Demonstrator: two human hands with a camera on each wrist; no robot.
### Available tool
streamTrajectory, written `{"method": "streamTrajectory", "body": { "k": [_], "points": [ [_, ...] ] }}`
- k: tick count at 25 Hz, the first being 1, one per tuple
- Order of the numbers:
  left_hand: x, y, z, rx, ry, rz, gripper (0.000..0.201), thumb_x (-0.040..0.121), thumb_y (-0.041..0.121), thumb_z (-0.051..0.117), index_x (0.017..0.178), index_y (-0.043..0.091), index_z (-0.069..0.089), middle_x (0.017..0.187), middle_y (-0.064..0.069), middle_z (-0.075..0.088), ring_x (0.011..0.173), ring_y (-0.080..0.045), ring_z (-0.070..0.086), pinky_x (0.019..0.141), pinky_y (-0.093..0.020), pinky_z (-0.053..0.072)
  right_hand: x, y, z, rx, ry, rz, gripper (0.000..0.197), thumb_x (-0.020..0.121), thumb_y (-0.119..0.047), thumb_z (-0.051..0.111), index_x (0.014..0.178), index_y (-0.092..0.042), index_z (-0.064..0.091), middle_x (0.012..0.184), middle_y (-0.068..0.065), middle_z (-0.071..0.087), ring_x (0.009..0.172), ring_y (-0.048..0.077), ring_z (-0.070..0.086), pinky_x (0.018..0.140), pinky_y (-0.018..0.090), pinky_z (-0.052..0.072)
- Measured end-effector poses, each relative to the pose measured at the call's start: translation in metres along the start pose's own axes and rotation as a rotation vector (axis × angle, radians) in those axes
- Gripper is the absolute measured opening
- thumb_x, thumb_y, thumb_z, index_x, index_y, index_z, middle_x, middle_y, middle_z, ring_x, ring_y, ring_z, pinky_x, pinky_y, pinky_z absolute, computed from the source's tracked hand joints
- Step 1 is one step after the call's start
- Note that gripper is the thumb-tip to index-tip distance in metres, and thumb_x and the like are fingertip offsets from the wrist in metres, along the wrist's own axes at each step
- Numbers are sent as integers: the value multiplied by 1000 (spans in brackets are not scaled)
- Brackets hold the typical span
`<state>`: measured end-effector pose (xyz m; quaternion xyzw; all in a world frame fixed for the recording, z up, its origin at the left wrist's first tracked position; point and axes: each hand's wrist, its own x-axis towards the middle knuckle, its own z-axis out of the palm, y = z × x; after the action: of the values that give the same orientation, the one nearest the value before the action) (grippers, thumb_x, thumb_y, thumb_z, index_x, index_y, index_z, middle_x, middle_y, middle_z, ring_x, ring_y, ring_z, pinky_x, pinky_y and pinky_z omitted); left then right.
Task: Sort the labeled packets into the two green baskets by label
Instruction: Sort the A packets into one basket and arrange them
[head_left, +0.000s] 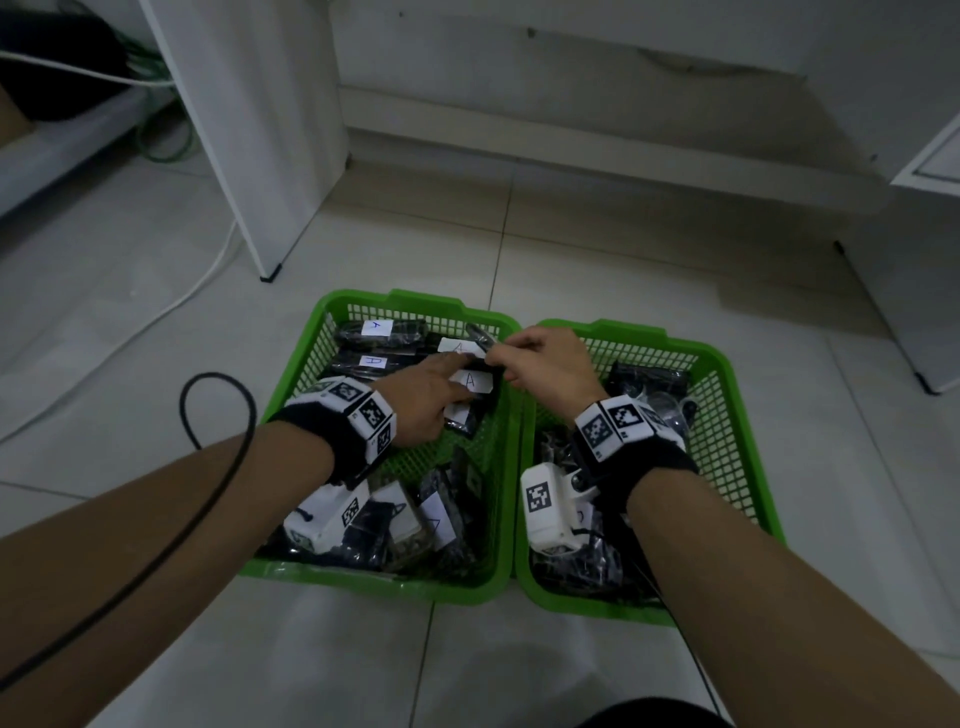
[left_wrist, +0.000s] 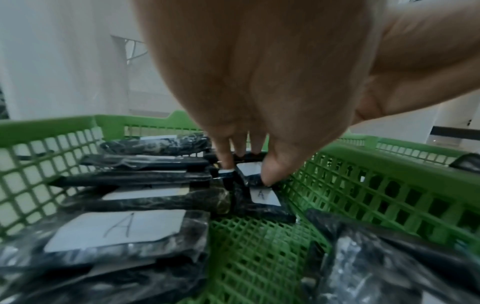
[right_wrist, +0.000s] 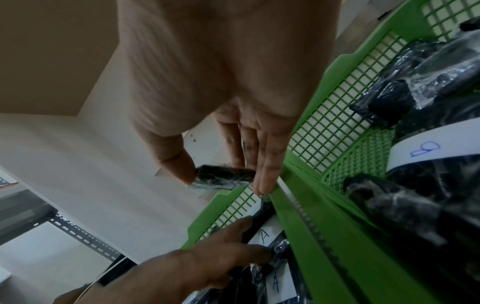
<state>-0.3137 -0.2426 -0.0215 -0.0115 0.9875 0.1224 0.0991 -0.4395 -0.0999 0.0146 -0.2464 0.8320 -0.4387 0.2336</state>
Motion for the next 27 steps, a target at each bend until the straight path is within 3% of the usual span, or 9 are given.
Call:
{"method": "streamTrajectory", "body": {
  "k": [2, 5, 9, 11, 14, 17, 20, 27],
  "points": [
    [6, 1, -1, 93, -154, -36, 55, 89, 7, 49, 143, 12, 47, 164, -12, 5, 150, -28, 18, 118, -36, 28, 1, 4, -1, 29, -2, 3, 27, 60, -51, 74, 72, -27, 78, 76, -8, 76, 83, 15, 73, 83, 44, 62],
    [4, -4, 5, 124, -133, 11, 49, 88, 6, 50, 137, 8, 53, 160, -8, 24, 140, -27, 38, 110, -38, 40, 0, 8, -5, 51, -10, -1, 23, 67, -47, 76, 71, -25, 79, 74, -4, 76, 82, 18, 74, 82, 46, 62],
    [-3, -9, 2, 44, -64, -10, 49, 86, 1, 48, 134, 12, 55, 140, -6, 48, 123, -25, 53, 100, -41, 48, -3, 10, -3, 42, -32, -27, 22, 74, -46, 76, 81, -25, 77, 79, -4, 76, 84, 17, 74, 83, 44, 62],
    [1, -7, -4, 57, -21, 13, 52, 86, -1, 48, 135, 14, 53, 141, -7, 46, 124, -25, 51, 98, -39, 48, -2, 11, -3, 25, -21, -40, 27, 70, -52, 73, 81, -27, 76, 79, -6, 76, 83, 16, 74, 82, 45, 62],
    [11, -4, -4, 162, -108, 13, 62, 86, 0, 49, 144, 19, 42, 151, -6, 35, 132, -27, 44, 101, -41, 47, -1, 12, -3, 30, -31, -38, 25, 72, -51, 74, 80, -27, 75, 80, -5, 76, 84, 17, 74, 83, 46, 62],
    [18, 1, 3, 205, -103, -4, 70, 85, 2, 52, 150, 21, 31, 149, -8, 32, 130, -28, 44, 102, -44, 47, 0, 14, -3, 45, -16, -37, 35, 64, -57, 71, 80, -26, 76, 79, -6, 76, 83, 15, 74, 82, 44, 62],
    [21, 5, 5, 253, -67, -31, 61, 86, 3, 52, 143, 16, 39, 138, -9, 37, 123, -27, 46, 102, -41, 46, 1, 16, -2, 63, -20, -35, 32, 67, -53, 73, 81, -24, 76, 79, -5, 76, 83, 16, 74, 82, 44, 63],
    [22, 9, -5, 345, -67, -3, 45, 88, 5, 57, 132, 15, 51, 136, -7, 48, 115, -24, 55, 93, -35, 52, 4, 17, 1, 60, 7, -49, 42, 58, -60, 69, 78, -23, 77, 76, -7, 76, 81, 14, 74, 81, 44, 62]
  ]
}}
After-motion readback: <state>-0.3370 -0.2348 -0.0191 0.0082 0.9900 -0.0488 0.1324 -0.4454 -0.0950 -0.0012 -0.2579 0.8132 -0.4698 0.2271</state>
